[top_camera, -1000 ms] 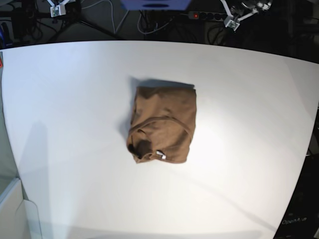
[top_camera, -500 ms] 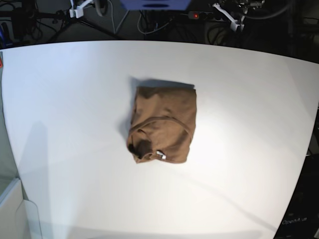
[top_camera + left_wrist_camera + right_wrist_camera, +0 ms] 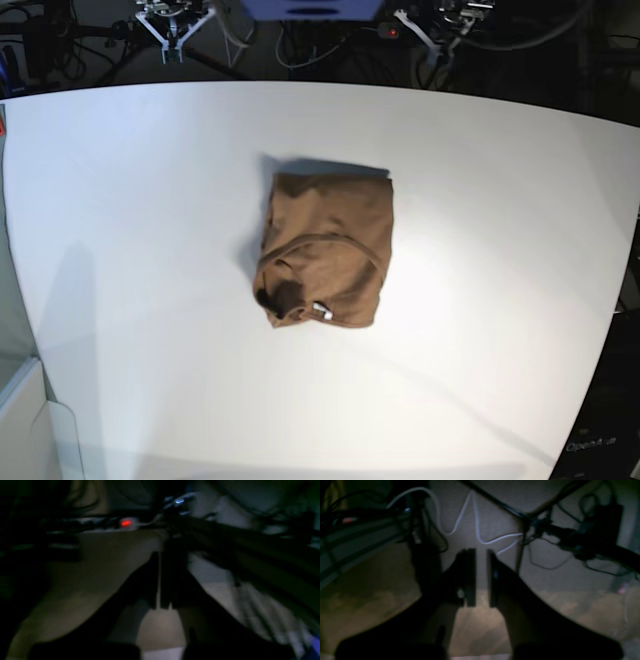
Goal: Fold the T-shirt properly
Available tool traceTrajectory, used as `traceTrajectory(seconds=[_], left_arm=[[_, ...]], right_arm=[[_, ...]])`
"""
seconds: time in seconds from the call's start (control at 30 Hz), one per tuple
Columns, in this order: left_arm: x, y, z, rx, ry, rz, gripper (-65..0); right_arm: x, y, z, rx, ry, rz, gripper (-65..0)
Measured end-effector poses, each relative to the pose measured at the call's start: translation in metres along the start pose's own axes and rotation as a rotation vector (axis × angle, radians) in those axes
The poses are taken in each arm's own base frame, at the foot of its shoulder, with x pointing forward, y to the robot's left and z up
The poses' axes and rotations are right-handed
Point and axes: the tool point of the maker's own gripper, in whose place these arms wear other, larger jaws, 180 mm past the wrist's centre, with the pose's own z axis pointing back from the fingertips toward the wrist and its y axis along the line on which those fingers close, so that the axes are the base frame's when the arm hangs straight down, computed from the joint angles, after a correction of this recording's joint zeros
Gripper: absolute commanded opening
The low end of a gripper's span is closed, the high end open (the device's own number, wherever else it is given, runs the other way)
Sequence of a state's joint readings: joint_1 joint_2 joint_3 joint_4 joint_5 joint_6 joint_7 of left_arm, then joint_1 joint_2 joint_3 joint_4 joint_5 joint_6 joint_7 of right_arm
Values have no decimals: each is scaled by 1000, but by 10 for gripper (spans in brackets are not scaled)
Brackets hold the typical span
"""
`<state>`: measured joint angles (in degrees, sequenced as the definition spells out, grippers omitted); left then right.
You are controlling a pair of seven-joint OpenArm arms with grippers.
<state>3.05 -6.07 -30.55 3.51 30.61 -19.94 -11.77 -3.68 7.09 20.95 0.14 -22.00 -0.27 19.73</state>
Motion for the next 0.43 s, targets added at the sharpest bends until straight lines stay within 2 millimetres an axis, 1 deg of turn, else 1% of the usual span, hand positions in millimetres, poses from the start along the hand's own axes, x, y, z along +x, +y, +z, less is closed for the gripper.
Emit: traceTrajectory(seconds=[0.07,0.13,0.2,0.27,0.37,0.43], left_arm=[[6,-5,-3,-2,7,1,-630],[7,-15,-6,-18,23,3,-630],[8,-18,-7,-24,26,4,-630],[10,-16,-7,-21,22,3,-630],[11,-8,-6,-3,21,0,-630],[11,-8,-6,-3,20,0,-630]], right_arm=[[3,-4,-1,-11,-1,-22,-518],[6,-6,-1,-17,-11,-24,-515],[10,-7,-2,-19,-19,-24,-515],[12,-7,-2,-19,-24,-24,-515],[9,-5,-2,-16,-20,-24,-515],[9,-3,-2,-12,-19,-25,-515]])
